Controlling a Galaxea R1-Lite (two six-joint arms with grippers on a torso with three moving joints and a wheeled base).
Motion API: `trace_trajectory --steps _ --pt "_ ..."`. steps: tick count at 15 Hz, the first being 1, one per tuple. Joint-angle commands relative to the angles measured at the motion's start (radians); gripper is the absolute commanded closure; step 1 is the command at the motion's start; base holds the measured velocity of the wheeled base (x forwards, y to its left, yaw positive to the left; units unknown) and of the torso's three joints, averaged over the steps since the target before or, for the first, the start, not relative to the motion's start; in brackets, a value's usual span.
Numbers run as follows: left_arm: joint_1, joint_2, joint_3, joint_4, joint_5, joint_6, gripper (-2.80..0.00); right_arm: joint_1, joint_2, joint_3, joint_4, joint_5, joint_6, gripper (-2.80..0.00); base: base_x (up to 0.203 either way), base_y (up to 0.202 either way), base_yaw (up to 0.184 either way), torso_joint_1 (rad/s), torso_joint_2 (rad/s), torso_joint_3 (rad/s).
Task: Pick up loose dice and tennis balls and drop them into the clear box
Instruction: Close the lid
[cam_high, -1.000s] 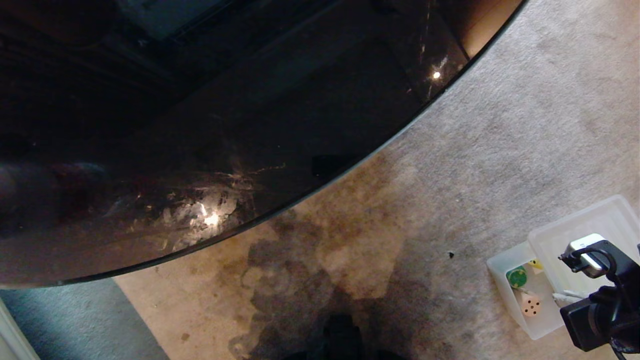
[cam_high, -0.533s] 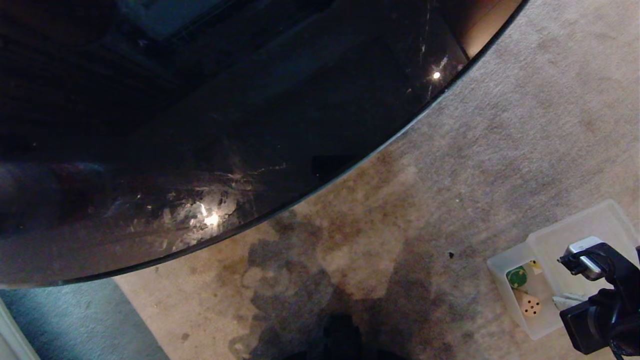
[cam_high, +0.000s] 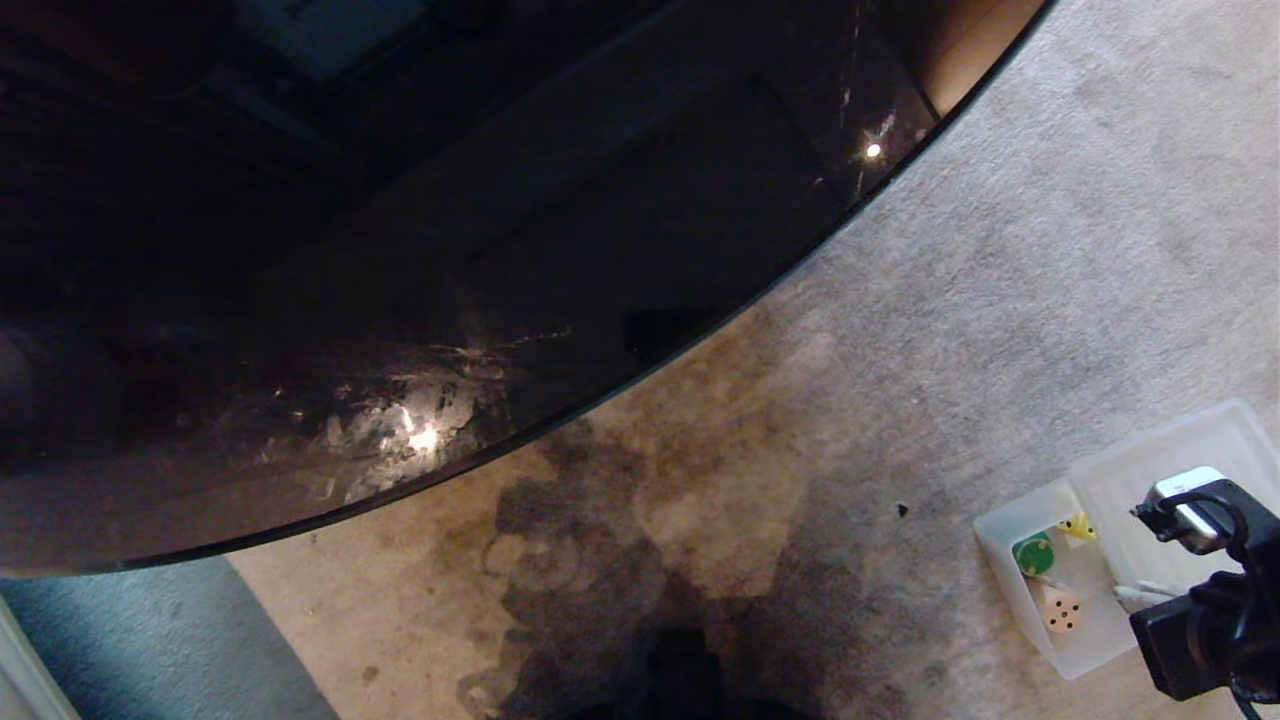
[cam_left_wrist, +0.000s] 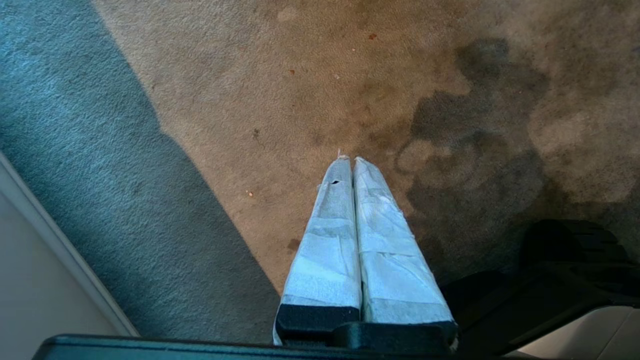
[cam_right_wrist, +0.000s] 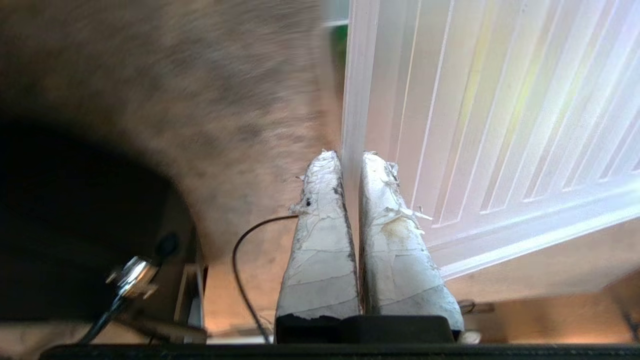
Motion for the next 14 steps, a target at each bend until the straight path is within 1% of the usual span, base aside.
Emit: trace_trajectory --steps 1,14 --pt "0.0 0.0 0.0 0.0 0.0 0.0 0.0 -0.027 -0.018 0.002 -0.004 0.0 0.0 0.0 0.0 0.0 0.0 0.0 0.0 0.0" --pt "0.0 0.0 0.0 0.0 0.0 0.0 0.0 -0.027 -0.018 0.002 -0.004 0.0 0.0 0.0 0.0 0.0 0.0 0.0 0.0 0.0"
